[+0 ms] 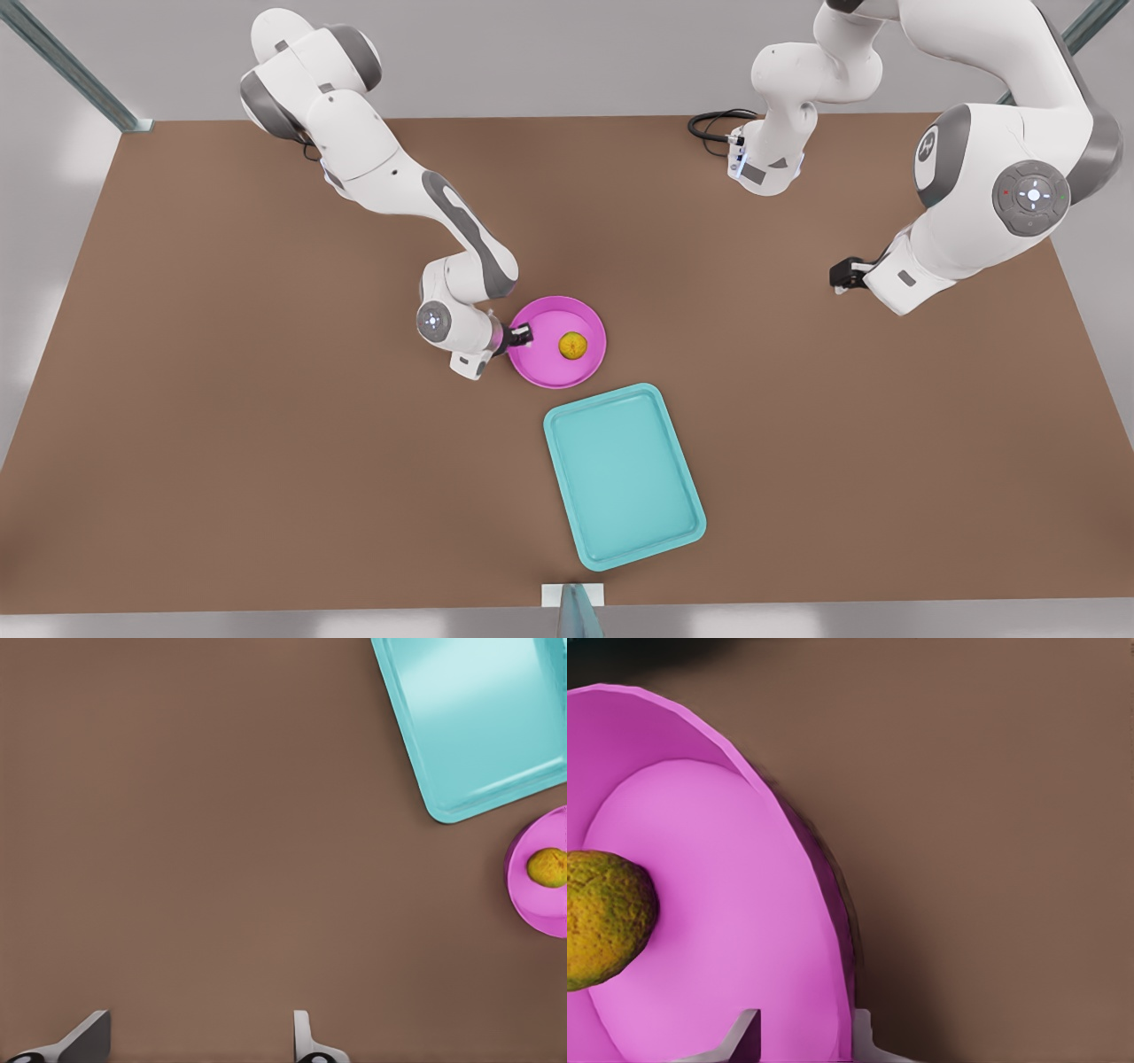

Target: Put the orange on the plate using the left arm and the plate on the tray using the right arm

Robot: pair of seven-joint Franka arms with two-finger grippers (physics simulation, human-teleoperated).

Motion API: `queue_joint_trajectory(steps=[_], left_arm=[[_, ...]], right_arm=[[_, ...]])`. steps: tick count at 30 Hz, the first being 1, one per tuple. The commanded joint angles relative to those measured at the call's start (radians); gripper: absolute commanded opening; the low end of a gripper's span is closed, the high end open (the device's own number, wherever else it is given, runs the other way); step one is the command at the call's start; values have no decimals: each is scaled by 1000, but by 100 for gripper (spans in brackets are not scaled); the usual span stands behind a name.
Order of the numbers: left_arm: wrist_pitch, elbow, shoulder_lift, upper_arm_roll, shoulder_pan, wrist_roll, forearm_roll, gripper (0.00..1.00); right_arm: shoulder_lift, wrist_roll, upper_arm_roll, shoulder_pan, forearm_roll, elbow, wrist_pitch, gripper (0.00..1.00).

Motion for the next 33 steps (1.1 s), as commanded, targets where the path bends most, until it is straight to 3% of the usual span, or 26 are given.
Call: queue_joint_trajectory(steps=[1,7,16,20,28,33], left_arm=[[-8,0,-2,0,0,13,1,100],[-8,0,-2,-2,0,11,1,100],[1,32,7,-3,0,-12,2,100],[1,32,10,-3,0,-12,5,100],[1,32,13,-3,0,-12,10,100],[0,32,13,-3,0,-12,10,100]], right_arm=[[0,39,0,0,-1,5,-7,39],[0,38,0,0,-2,8,-10,21],[4,53,0,-11,2,169,-82,21],[110,62,-1,-12,30,405,-135,21],[496,53,-18,-60,28,1051,-310,21],[598,30,0,-60,32,1135,-255,21]])
